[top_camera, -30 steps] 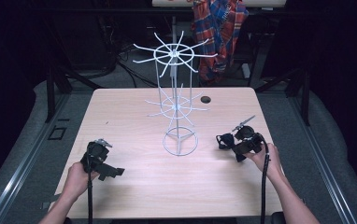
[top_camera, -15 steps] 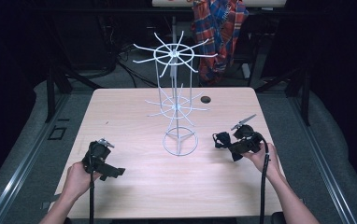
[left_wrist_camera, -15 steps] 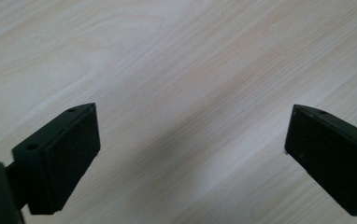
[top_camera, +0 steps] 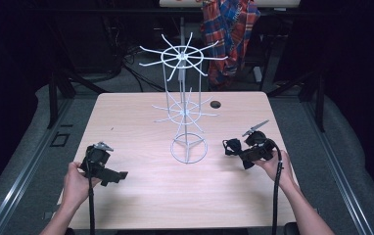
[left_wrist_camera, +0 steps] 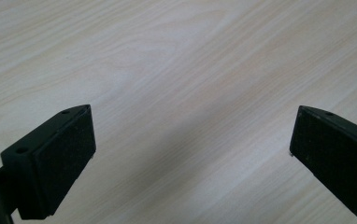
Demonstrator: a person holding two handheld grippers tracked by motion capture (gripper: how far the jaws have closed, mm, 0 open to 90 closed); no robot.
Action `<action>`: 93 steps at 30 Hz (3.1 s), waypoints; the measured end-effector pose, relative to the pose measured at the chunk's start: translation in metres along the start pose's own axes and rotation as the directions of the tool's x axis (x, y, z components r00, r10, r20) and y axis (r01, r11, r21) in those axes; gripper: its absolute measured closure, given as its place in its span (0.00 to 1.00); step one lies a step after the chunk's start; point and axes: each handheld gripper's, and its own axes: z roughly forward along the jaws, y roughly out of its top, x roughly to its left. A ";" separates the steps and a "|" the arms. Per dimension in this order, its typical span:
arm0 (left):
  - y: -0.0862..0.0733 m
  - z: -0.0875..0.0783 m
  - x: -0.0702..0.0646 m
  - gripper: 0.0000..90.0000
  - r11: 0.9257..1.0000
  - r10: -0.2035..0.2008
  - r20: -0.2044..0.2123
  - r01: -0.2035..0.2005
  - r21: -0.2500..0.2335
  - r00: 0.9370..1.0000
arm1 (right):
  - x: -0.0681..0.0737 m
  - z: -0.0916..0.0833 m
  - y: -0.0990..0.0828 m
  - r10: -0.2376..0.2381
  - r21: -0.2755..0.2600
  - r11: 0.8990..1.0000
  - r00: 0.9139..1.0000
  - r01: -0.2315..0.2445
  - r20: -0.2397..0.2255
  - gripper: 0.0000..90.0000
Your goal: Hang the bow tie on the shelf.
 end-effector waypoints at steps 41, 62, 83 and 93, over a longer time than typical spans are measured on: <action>0.008 0.011 -0.005 0.20 0.984 -0.002 -0.209 0.039 0.174 0.978 | 0.011 -0.038 0.010 0.014 -0.278 0.960 0.997 -0.036 -0.081 0.82; 0.008 0.016 -0.008 0.20 0.981 0.018 -0.199 0.021 0.192 0.980 | 0.013 -0.050 0.011 -0.003 -0.336 0.941 0.995 -0.032 -0.102 0.82; 0.007 0.017 -0.006 0.20 0.979 0.002 -0.180 0.034 0.201 0.984 | 0.014 -0.063 0.019 -0.008 -0.373 0.927 0.994 -0.033 -0.109 0.82; 0.006 0.018 -0.007 0.20 0.977 0.009 -0.172 0.028 0.211 0.985 | 0.016 -0.072 0.021 -0.011 -0.407 0.913 0.994 -0.034 -0.108 0.82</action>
